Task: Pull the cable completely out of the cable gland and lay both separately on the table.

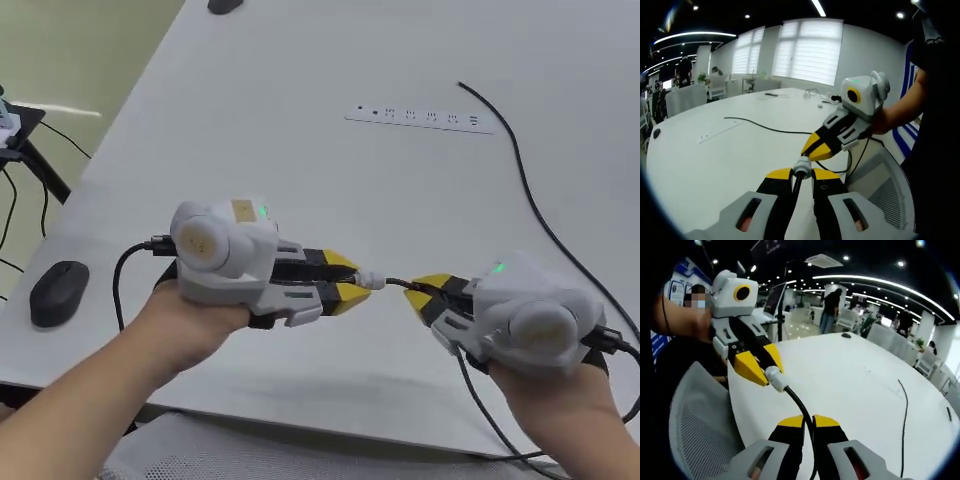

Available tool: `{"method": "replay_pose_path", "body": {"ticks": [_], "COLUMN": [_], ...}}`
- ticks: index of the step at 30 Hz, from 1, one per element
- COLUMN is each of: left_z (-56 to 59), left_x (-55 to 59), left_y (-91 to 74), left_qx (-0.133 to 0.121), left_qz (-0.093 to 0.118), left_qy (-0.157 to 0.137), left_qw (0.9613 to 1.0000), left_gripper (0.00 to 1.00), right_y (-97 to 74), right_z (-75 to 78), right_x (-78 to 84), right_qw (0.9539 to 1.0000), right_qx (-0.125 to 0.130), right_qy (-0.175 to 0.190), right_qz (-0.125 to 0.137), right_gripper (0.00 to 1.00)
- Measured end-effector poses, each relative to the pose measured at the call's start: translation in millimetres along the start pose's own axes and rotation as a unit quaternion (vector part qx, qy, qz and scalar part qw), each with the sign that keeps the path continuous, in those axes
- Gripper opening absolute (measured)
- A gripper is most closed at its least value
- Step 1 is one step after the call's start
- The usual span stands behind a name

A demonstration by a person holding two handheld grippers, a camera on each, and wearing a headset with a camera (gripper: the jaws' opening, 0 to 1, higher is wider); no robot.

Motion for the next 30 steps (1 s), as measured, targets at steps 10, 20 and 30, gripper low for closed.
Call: {"method": "replay_pose_path", "body": {"ticks": [10,20,30], "left_z": [2.0,2.9,7.1], "left_x": [1.1,1.2,4.2], "left_y": [-0.5,-2.1,-3.0], "left_qx": [0.001,0.002,0.003], "left_qz": [0.001,0.003,0.002], "left_qy": [0.0,0.002,0.003], "left_qw": [1.0,1.0,1.0], "left_gripper": [0.15,0.15,0.15], "right_y": [-3.6,-6.8,-4.1], "right_z": [16.1,26.2,19.2], "right_x": [33.1,63.4,82.9], "right_qw": [0.9894,0.961,0.9291], "right_qx": [0.017,0.043,0.043], "right_qy": [0.144,0.273,0.366], "right_qz": [-0.009,-0.019,-0.025], "right_gripper": [0.01,0.01,0.02]}}
Point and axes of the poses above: the centre of the closed fingertips' face, and the gripper's own axes: y roughly forward along the fingers, z roughly to its right, x roughly out of its underside, the point moved 6 cm from there along -y, roughly backward along the fingers, and after that the axes turned 3 degrees about -y, right-handed, at the moved point
